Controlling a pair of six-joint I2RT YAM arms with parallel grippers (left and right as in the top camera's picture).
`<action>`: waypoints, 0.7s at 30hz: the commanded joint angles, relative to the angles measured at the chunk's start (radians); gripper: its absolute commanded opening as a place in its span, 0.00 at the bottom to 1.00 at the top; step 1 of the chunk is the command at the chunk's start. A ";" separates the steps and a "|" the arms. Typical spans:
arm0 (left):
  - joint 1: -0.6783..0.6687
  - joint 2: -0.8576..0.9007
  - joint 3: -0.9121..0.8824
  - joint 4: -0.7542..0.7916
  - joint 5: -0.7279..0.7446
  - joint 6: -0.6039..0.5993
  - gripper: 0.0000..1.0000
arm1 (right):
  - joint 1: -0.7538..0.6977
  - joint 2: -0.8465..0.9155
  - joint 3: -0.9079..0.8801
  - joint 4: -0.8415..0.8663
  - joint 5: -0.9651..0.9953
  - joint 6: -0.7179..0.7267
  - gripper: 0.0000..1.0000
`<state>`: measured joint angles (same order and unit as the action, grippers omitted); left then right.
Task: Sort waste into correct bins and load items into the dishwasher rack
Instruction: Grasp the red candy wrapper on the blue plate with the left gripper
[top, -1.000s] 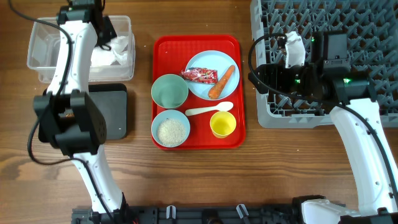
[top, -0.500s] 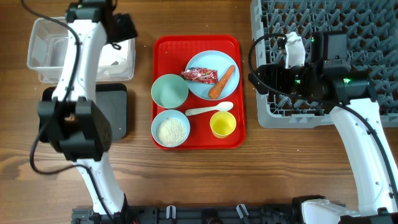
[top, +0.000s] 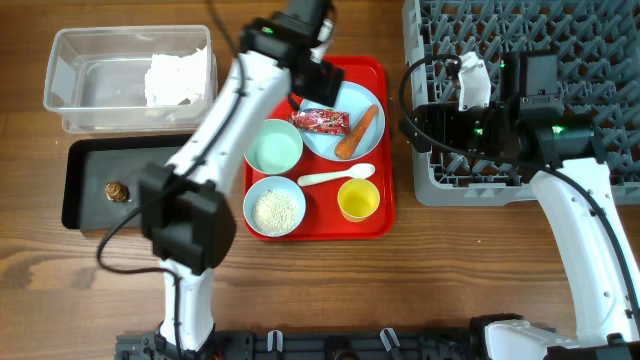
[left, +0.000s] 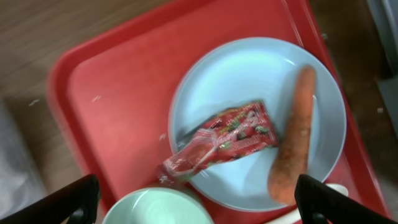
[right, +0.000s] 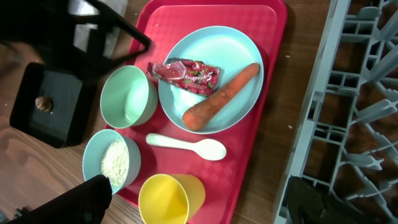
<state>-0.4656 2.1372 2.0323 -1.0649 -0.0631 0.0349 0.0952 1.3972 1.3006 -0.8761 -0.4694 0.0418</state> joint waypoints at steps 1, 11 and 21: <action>-0.022 0.092 -0.018 0.033 0.016 0.119 1.00 | 0.004 0.007 0.021 -0.008 0.010 0.011 0.93; -0.023 0.222 -0.018 0.119 0.097 0.198 1.00 | 0.004 0.008 0.021 -0.008 0.010 0.011 0.93; -0.021 0.284 -0.019 0.133 0.096 0.198 0.87 | 0.004 0.007 0.021 -0.008 0.010 0.011 0.93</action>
<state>-0.4908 2.3737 2.0182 -0.9195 0.0174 0.2150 0.0952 1.3972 1.3006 -0.8829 -0.4694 0.0418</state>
